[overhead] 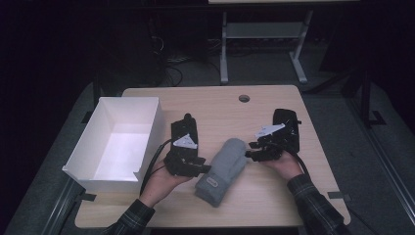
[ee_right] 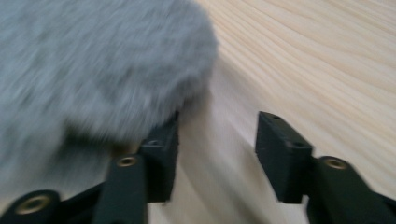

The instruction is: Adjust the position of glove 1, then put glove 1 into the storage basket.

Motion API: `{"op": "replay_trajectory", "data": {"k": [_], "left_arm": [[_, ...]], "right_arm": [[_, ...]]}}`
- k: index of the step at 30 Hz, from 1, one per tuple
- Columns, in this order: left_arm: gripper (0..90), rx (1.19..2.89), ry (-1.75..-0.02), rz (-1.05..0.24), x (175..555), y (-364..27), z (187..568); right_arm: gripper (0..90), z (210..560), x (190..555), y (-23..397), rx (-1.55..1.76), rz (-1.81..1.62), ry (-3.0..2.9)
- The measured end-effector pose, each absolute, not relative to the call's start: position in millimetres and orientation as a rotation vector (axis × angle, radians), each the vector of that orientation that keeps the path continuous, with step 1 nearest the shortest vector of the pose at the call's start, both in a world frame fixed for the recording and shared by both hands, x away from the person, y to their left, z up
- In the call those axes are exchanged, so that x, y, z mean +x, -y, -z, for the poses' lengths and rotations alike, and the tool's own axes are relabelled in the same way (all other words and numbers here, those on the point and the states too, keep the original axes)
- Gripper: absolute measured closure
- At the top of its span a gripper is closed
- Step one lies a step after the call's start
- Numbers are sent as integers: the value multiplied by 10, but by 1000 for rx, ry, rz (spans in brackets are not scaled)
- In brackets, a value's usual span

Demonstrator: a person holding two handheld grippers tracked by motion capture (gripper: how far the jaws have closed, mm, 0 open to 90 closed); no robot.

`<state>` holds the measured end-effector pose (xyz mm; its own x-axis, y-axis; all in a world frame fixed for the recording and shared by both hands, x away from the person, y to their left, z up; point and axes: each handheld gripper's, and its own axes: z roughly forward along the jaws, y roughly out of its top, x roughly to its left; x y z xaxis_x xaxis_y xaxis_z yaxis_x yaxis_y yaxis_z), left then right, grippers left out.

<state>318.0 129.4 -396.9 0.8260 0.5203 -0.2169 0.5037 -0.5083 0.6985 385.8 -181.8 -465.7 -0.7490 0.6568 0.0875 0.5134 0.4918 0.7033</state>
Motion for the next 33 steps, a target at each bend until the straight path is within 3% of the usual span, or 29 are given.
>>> {"op": "replay_trajectory", "data": {"k": [2, 12, 21, 33], "left_arm": [[480, 2199, -735, -26, 3267, -1241, 3962], [365, 2216, -707, -42, 3436, -1063, 3969], [182, 2230, -682, -42, 3528, -887, 4001], [142, 2296, -683, -38, 3557, -726, 4199]], "right_arm": [[433, 4632, 3727, 1931, 1013, -1109, -2515], [373, 4674, 3311, 2249, 1021, -1088, -2496], [263, 4744, 3005, 2455, 1046, -1100, -2470], [217, 4794, 2960, 2379, 998, -1100, -2488]]}}
